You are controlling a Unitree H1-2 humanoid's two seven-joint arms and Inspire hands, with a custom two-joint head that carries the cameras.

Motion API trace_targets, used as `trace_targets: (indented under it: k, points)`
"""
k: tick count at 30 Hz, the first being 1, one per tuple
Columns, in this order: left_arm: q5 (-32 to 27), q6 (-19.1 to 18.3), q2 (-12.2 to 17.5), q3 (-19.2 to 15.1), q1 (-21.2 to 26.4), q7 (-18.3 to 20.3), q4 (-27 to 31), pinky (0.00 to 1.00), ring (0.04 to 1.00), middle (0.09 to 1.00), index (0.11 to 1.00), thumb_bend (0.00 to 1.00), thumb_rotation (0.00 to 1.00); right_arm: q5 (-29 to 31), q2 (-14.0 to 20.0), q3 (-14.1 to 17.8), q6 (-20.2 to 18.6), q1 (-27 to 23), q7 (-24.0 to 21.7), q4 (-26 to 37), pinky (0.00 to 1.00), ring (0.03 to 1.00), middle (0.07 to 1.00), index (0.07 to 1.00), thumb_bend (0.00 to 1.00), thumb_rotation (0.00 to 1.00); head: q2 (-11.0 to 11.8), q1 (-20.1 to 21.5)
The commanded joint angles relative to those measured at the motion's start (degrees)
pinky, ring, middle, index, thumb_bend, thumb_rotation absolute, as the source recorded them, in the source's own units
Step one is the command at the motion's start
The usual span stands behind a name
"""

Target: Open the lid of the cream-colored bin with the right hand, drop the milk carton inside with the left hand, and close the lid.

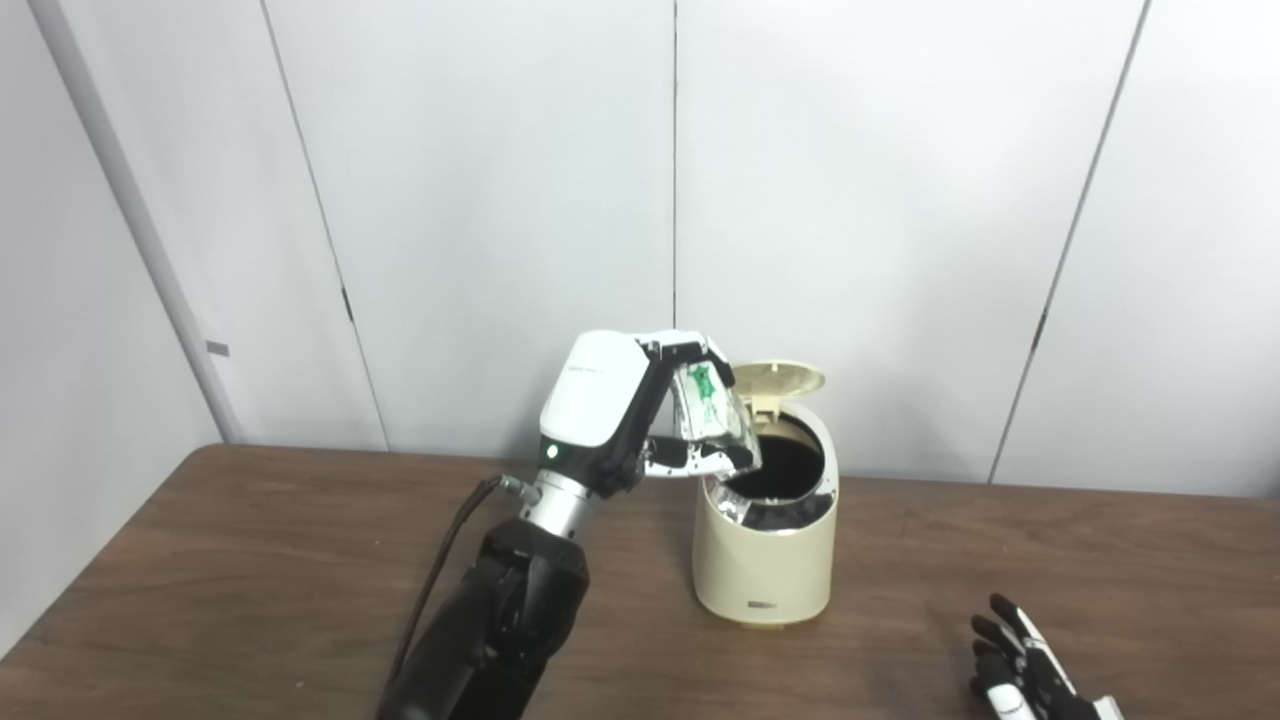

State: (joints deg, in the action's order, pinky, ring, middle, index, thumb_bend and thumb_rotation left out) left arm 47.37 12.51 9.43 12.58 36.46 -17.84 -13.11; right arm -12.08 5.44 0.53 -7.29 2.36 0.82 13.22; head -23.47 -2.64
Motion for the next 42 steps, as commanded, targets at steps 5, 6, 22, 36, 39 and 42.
trace_targets:
  k: [5,6,22,36,39,42]
  points:
    - [0.36,1.57,-0.95,0.03,5.17,-4.84,-0.67,0.41,0.432,0.541,0.485,0.48,0.00,-0.52,0.02,-0.20,2.49,-1.74,0.75,0.37,0.76,0.871,0.889,0.932,0.52,0.87,0.39,0.78]
    - [0.14,1.63,-1.23,0.11,5.31,-5.06,-0.90,0.41,0.431,0.547,0.486,0.47,0.00,-0.60,-0.04,-0.22,2.47,-1.80,0.85,0.33,0.76,0.872,0.889,0.932,0.53,0.87,0.42,1.01]
    - [-0.71,2.47,-3.91,1.69,4.48,-7.60,-3.56,0.36,0.416,0.507,0.479,0.47,0.00,-0.27,0.00,-0.04,1.73,-1.18,0.79,1.41,0.77,0.884,0.899,0.942,0.55,0.89,-0.23,1.42]
    - [5.19,3.37,-1.48,5.12,4.18,-11.43,-6.15,0.35,0.437,0.508,0.478,0.48,0.00,0.57,-0.03,0.46,1.80,-0.93,0.75,1.90,0.80,0.898,0.904,0.945,0.52,0.88,-0.52,1.40]
    - [6.24,2.50,-0.72,5.80,4.27,-11.30,-5.88,0.36,0.450,0.501,0.472,0.48,0.00,0.83,-0.18,0.47,1.73,-1.14,0.79,1.89,0.80,0.899,0.905,0.944,0.53,0.87,-0.52,1.37]
    - [7.16,2.48,0.04,6.28,4.31,-11.30,-5.38,0.36,0.450,0.502,0.473,0.48,0.00,0.63,-0.25,0.35,1.55,-1.24,0.80,1.97,0.80,0.899,0.906,0.945,0.53,0.87,-0.64,1.18]
